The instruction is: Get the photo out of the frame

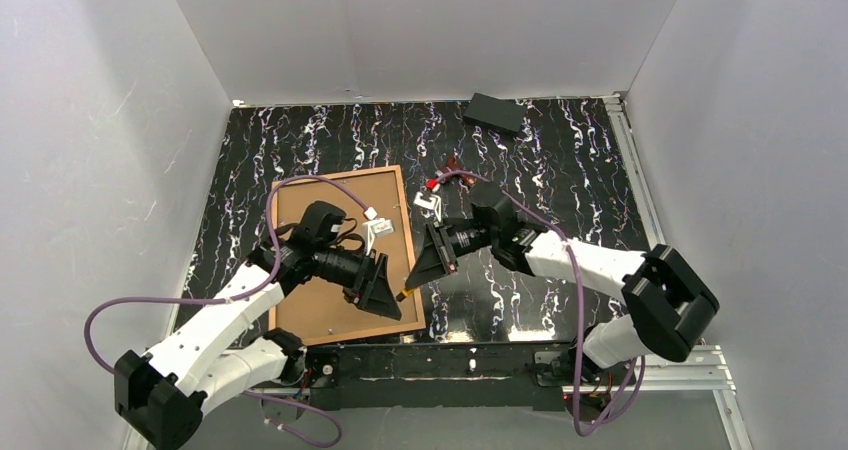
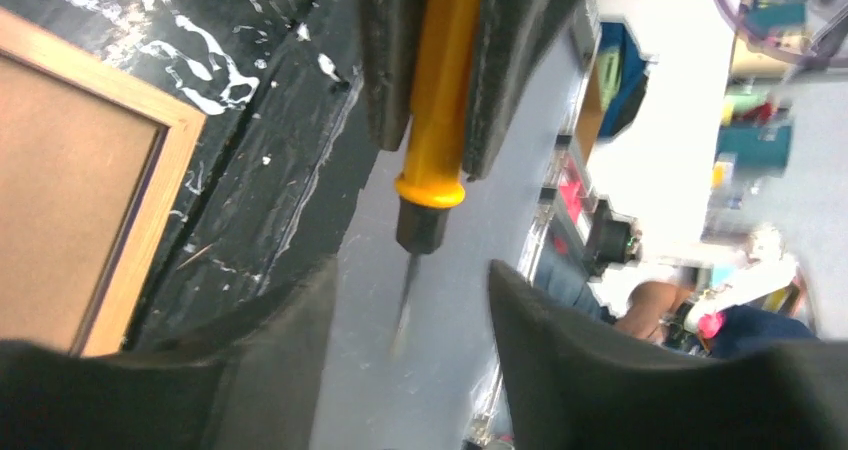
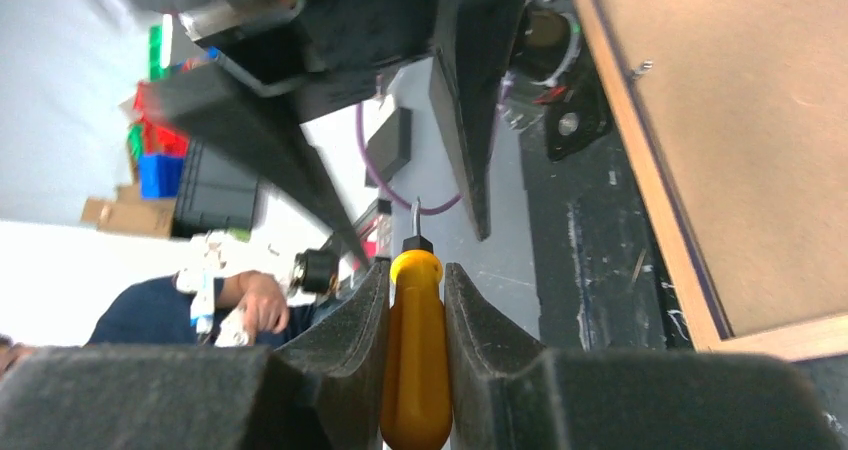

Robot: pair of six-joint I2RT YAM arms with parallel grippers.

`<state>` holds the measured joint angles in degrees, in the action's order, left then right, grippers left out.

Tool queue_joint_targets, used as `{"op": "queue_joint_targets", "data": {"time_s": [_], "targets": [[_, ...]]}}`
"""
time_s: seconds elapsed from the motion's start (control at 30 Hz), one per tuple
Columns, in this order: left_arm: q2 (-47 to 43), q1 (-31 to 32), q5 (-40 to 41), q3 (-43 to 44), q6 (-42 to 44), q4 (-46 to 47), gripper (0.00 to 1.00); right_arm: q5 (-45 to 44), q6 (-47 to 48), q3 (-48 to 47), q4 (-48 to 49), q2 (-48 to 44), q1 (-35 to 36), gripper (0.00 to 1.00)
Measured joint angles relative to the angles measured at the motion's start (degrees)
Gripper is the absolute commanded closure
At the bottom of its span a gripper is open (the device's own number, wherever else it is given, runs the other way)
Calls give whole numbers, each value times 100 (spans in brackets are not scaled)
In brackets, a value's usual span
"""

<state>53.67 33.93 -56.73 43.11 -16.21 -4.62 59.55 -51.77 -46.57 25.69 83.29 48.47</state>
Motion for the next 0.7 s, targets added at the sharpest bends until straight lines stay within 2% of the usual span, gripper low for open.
{"op": "queue_joint_targets", "data": {"time_s": [0.17,0.3,0.37,0.5,0.6,0.7], "targets": [[-66,-184,581,168,44,-304,18,-1215,81,570,-496,-557,2,99],[-389,-474,1314,168,-13,-505,10,-2870,164,761,-1449,-1073,-7,99],[-553,-632,2022,166,-234,-616,13,-3617,219,752,-1867,-1204,22,99],[-422,-857,3423,87,-1134,-975,30,-5228,402,306,-3005,-999,295,99],[11,-909,3930,-304,-1816,-933,35,-6194,584,-514,-3794,-444,647,99],[247,-909,4092,-850,-2354,-835,37,-7014,769,-1381,-4369,94,981,99]]}}
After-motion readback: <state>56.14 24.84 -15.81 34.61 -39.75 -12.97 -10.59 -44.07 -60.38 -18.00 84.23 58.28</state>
